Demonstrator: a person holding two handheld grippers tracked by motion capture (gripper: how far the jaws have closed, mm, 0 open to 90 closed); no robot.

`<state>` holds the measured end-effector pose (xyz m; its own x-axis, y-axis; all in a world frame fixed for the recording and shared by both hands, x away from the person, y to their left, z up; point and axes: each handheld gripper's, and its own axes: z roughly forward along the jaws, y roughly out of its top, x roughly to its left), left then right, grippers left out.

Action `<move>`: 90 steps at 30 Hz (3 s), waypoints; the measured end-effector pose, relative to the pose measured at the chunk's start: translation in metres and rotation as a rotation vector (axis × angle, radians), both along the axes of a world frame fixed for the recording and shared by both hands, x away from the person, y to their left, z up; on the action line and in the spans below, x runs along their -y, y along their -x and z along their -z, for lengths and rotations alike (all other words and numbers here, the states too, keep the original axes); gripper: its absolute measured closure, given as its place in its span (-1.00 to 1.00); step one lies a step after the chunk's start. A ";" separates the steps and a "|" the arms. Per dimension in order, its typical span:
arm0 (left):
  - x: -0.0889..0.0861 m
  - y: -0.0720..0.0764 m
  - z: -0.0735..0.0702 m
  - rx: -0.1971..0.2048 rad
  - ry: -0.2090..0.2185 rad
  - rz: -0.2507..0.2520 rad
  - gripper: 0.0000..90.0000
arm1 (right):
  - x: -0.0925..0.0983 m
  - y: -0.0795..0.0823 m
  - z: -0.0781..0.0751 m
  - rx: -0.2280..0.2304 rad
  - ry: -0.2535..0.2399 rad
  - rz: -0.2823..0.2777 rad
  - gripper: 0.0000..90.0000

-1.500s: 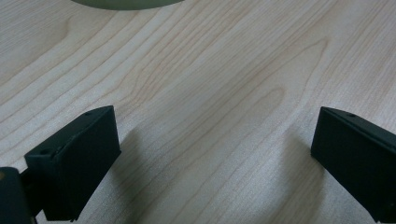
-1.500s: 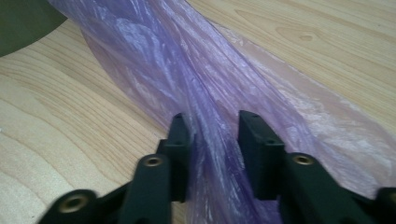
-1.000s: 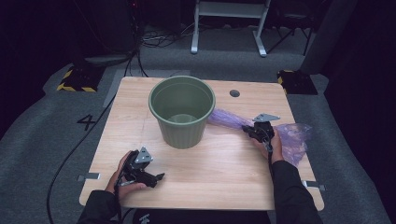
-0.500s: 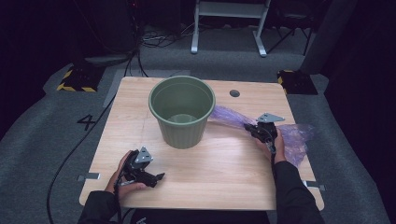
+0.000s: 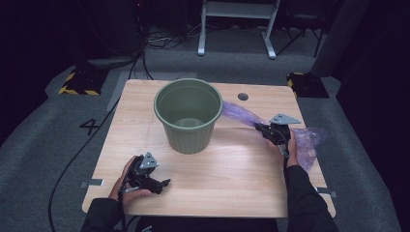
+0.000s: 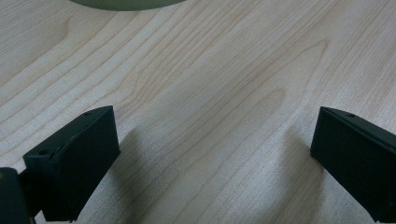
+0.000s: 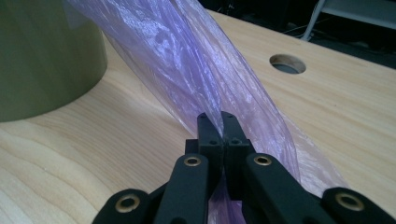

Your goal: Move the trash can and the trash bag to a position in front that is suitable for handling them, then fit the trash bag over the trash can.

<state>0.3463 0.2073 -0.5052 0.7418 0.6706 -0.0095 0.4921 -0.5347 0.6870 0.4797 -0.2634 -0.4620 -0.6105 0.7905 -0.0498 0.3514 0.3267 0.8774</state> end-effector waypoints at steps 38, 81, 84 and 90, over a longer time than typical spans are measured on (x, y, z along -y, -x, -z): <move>0.000 0.000 0.000 0.000 0.003 0.003 -0.99 | -0.007 0.019 -0.069 0.154 -0.041 -0.021 1.00; -0.002 -0.003 -0.005 0.004 0.004 -0.011 -0.74 | -0.026 0.038 -0.116 0.298 0.010 -0.065 1.00; -0.005 -0.004 -0.009 0.010 0.011 -0.017 -0.64 | -0.034 0.039 -0.118 0.307 0.031 -0.077 1.00; -0.010 -0.005 -0.020 0.045 0.050 -0.038 -0.60 | -0.050 0.040 -0.121 0.333 0.079 -0.101 1.00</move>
<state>0.3515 0.2169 -0.4853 0.7160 0.6980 -0.0104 0.4793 -0.4807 0.7343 0.4393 -0.2135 -0.3405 -0.6255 0.7127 -0.3175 0.0132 0.4166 0.9090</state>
